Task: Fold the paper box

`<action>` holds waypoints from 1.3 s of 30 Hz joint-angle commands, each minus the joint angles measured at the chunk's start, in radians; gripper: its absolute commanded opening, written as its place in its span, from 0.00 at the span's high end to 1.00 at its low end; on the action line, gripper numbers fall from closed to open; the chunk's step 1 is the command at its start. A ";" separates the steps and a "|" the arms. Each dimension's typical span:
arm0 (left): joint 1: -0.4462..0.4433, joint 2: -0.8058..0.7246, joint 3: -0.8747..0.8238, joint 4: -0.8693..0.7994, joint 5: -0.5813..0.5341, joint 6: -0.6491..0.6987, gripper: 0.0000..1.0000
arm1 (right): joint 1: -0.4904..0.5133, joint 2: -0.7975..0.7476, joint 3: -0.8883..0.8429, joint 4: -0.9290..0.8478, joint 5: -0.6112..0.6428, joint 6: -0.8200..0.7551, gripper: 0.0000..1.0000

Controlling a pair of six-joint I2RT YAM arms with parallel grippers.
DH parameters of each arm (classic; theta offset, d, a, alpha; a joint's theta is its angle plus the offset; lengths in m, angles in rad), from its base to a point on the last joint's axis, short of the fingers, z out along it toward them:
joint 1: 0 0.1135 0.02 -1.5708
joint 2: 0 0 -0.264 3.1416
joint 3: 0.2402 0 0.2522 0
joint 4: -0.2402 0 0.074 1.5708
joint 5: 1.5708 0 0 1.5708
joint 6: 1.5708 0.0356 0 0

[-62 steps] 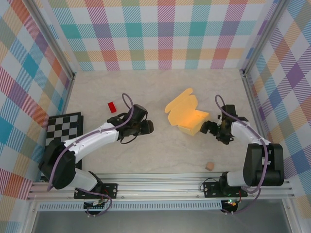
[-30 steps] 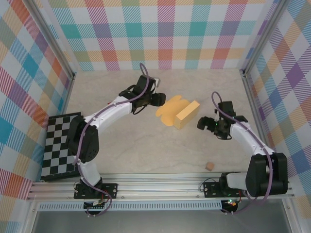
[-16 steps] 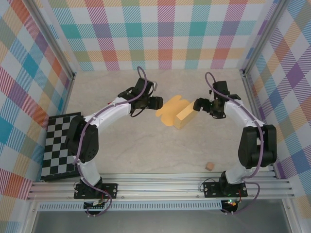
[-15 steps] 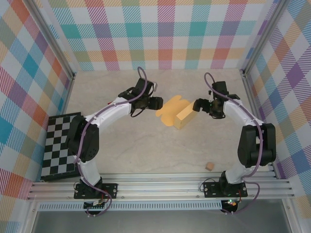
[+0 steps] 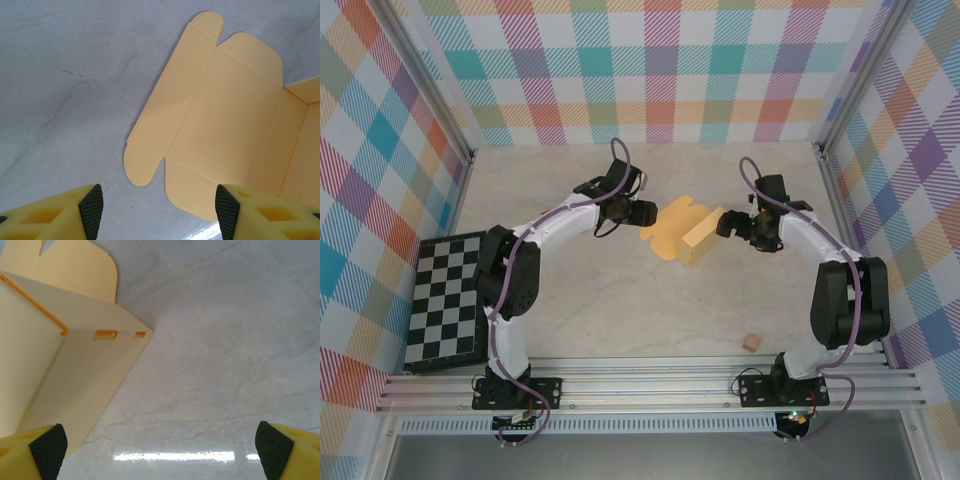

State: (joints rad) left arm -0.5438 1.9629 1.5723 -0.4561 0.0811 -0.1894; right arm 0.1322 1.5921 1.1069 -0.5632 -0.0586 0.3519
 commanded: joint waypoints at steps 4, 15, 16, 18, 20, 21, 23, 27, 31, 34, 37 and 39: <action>0.015 0.007 0.026 -0.039 0.014 0.018 0.36 | 0.018 -0.080 0.059 -0.029 -0.056 0.051 0.00; 0.016 0.027 0.038 -0.052 0.020 0.027 0.36 | 0.021 0.045 0.122 -0.006 -0.035 0.045 0.00; 0.018 0.028 0.040 -0.053 0.021 0.030 0.37 | 0.021 0.057 0.122 0.002 -0.038 0.039 0.00; 0.020 0.031 0.042 -0.055 0.021 0.034 0.36 | 0.021 0.066 0.113 0.019 -0.039 0.034 0.00; 0.023 0.034 0.041 -0.056 0.022 0.040 0.36 | 0.021 0.065 0.098 0.026 -0.033 0.033 0.00; 0.025 0.036 0.043 -0.058 0.022 0.043 0.36 | 0.021 0.063 0.090 0.025 -0.029 0.032 0.00; 0.029 0.040 0.043 -0.059 0.025 0.048 0.37 | 0.021 0.062 0.068 0.023 -0.017 0.032 0.00; 0.044 0.064 0.063 -0.069 0.035 0.067 0.36 | 0.021 0.059 0.021 0.020 0.002 0.033 0.00; 0.058 0.092 0.093 -0.081 0.075 0.101 0.36 | 0.018 0.028 -0.046 0.022 0.021 0.038 0.00; 0.059 0.117 0.116 -0.081 0.132 0.140 0.36 | 0.016 0.007 -0.081 0.023 0.029 0.040 0.00; 0.059 0.166 0.155 -0.095 0.168 0.170 0.35 | 0.014 -0.009 -0.106 0.025 0.032 0.045 0.00; 0.061 0.209 0.197 -0.124 0.186 0.187 0.35 | 0.014 -0.018 -0.119 0.030 0.032 0.049 0.00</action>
State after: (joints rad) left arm -0.4908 2.1193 1.7142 -0.5320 0.2062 -0.0570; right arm 0.1440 1.5604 1.0424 -0.4351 -0.0654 0.4046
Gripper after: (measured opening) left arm 0.649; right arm 0.996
